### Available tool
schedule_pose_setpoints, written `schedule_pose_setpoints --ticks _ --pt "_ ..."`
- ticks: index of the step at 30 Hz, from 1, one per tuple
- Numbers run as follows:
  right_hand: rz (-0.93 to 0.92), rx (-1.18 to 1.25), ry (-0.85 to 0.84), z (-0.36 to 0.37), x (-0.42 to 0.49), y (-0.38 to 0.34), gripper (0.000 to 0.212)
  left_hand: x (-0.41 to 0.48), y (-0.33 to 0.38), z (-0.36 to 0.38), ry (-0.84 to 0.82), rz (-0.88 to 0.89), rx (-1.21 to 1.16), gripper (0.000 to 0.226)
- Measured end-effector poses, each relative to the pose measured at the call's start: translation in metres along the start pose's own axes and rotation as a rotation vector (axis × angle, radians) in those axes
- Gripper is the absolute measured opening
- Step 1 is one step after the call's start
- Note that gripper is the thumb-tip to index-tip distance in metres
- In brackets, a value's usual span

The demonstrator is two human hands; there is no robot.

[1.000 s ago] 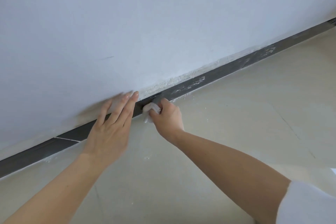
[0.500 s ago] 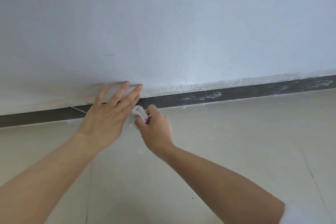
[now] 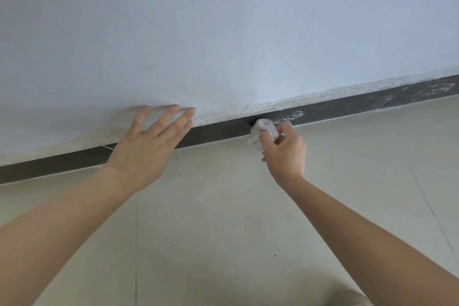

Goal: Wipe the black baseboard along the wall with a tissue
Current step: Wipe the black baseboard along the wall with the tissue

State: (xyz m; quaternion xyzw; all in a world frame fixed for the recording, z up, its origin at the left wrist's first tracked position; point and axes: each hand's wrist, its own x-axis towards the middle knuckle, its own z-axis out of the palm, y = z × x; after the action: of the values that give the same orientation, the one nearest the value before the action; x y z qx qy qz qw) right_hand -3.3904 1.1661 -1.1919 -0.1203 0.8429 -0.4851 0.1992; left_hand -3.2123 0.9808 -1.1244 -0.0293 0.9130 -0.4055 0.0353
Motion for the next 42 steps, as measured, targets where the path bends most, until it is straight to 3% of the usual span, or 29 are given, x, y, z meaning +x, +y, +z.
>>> schedule_pose_setpoints --ticks 5,8,11,14,23,26,29,32,37,42 --pt "-0.012 -0.081 -0.368 0.033 -0.04 -0.022 0.015 -0.003 0.005 0.006 0.028 -0.03 -0.037 0.072" --pt "0.033 -0.07 -0.44 0.074 -0.054 -0.033 0.018 -0.006 0.005 0.012 0.053 -0.024 -0.001 0.074" --pt "0.139 0.052 -0.411 0.102 -0.049 -0.044 0.021 -0.007 0.004 0.016 0.07 -0.009 0.011 0.072" --pt "0.252 0.223 -0.28 0.11 -0.044 -0.049 0.021 -0.006 0.004 0.015 0.073 -0.017 -0.028 0.07" --pt "0.35 0.348 0.173 0.027 -0.006 -0.017 0.02 -0.009 0.007 0.015 0.042 -0.039 -0.086 0.07" --pt "0.337 0.359 0.089 0.02 -0.014 -0.019 0.027 -0.009 0.007 0.016 0.04 -0.046 -0.09 0.07" --pt "0.159 0.151 -0.158 0.043 -0.039 -0.03 0.018 -0.008 0.007 0.015 0.039 -0.049 -0.099 0.071" --pt "-0.033 0.002 -0.297 0.075 -0.052 -0.047 0.029 -0.008 0.008 0.014 0.04 -0.043 -0.061 0.071" --pt "-0.2 -0.166 -0.225 0.074 -0.037 -0.059 0.037 -0.009 0.007 0.012 0.015 -0.039 -0.048 0.071" --pt "0.009 -0.034 0.089 0.033 -0.009 -0.02 0.033 -0.012 0.001 0.019 0.03 -0.017 -0.093 0.068"
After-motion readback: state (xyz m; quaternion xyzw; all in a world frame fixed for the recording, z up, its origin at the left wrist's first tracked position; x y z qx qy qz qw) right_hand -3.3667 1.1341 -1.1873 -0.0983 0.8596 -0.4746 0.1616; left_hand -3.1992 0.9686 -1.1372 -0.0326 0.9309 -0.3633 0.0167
